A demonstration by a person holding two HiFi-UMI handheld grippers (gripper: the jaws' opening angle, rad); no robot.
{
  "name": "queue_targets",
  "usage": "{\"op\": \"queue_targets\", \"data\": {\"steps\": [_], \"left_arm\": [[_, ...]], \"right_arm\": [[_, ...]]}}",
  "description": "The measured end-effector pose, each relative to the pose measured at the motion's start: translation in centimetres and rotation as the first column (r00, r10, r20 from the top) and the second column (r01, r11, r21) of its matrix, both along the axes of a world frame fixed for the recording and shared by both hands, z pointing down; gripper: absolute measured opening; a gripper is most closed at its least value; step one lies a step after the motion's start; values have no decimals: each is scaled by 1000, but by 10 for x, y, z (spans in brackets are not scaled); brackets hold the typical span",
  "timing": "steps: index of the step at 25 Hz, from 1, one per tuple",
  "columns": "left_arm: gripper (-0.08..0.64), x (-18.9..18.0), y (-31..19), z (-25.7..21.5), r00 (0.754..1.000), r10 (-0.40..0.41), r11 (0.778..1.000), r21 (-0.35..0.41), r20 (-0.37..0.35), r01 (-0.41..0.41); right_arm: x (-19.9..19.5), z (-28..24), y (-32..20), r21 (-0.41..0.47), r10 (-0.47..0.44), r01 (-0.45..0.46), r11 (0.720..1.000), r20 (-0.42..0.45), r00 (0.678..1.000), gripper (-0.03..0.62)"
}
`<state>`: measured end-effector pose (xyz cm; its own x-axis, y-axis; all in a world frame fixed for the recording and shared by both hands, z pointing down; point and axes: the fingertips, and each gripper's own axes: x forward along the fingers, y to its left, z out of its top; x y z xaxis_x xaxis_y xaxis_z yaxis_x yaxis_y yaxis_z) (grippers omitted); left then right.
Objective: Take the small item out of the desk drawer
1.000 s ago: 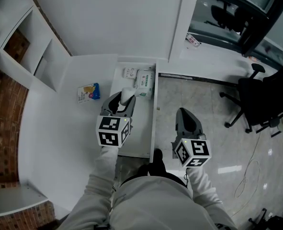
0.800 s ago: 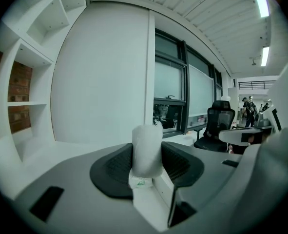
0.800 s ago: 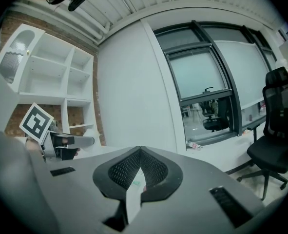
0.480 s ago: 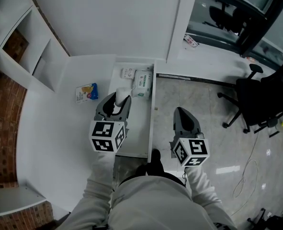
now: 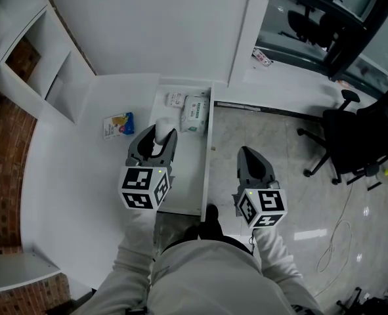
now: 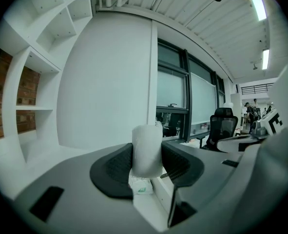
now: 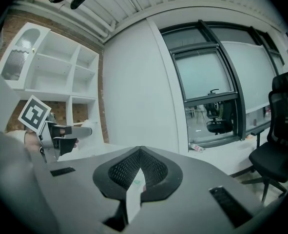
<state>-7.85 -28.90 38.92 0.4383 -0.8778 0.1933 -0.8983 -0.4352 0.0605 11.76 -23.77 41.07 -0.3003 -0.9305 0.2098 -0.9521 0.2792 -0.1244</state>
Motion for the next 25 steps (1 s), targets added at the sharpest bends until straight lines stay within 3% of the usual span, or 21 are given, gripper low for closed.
{"op": "queue_targets", "data": {"steps": [25], "left_arm": [[190,-5,0,-6,999,-50,999,12,7,50]], "right_arm": [[12,0,1,1,-3,3,1000,-8,1000,28]]}}
